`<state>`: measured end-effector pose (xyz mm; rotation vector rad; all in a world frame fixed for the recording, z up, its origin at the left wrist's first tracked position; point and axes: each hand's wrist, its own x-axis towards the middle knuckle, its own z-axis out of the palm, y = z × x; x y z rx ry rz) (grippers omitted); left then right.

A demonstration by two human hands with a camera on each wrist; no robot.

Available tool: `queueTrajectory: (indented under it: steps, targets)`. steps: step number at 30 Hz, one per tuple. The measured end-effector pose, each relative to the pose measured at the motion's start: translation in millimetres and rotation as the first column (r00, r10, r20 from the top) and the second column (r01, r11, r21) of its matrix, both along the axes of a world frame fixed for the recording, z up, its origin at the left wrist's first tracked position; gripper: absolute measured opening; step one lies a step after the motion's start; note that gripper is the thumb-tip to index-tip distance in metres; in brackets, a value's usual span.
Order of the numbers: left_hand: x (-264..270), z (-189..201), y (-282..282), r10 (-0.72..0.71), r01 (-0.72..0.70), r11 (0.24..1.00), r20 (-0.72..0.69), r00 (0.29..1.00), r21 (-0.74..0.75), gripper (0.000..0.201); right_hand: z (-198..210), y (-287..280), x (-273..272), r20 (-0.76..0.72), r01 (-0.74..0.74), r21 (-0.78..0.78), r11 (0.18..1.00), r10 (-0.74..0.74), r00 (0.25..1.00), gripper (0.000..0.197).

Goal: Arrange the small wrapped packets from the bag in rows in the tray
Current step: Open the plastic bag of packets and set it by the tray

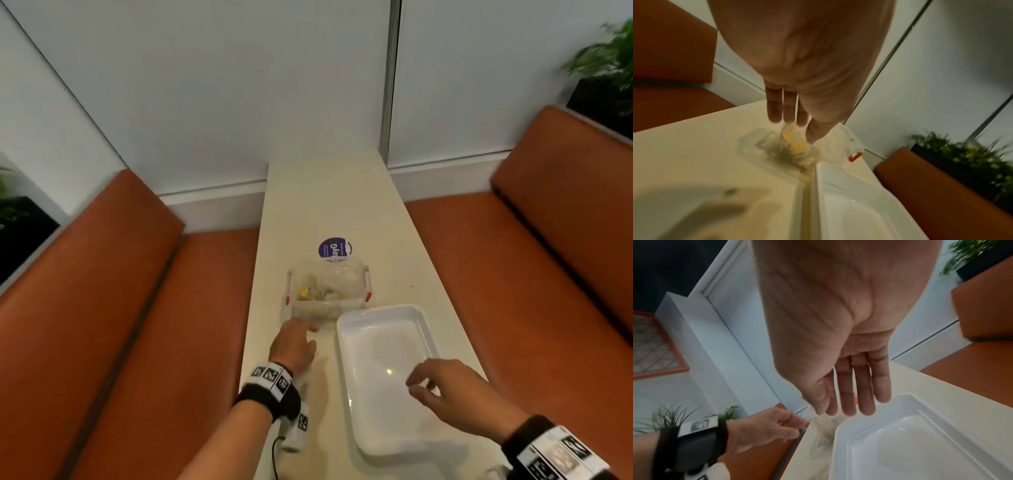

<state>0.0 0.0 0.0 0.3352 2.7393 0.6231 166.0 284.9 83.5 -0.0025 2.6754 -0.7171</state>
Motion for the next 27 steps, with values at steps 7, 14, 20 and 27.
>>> queueTrajectory:
  steps: [7,14,20,27]
  targets:
    - [-58.4,-1.2,39.6,-0.015,-0.048,0.965,-0.236,0.972,-0.258,0.059,-29.3,21.8,-73.9,-0.138,-0.069,0.09,0.994,0.081,0.987,0.02]
    - [-69.9,-13.5,28.5,-0.044,-0.048,0.836,-0.153,0.987,-0.547,0.035,-67.9,32.6,-121.5,-0.18,0.067,0.29,0.955,-0.014,0.984,0.046]
    - [-28.1,-28.0,-17.9,0.102,-0.171,0.881,-0.176,0.979,-0.441,0.034,-112.9,46.7,-113.5,0.11,0.275,0.329,0.903,-0.326,0.939,0.042]
    - [23.4,-39.6,-54.2,0.118,-0.191,0.914,-0.216,0.969,-0.357,0.03,-119.8,53.2,-83.1,0.187,0.298,0.36,0.884,-0.381,0.905,0.032]
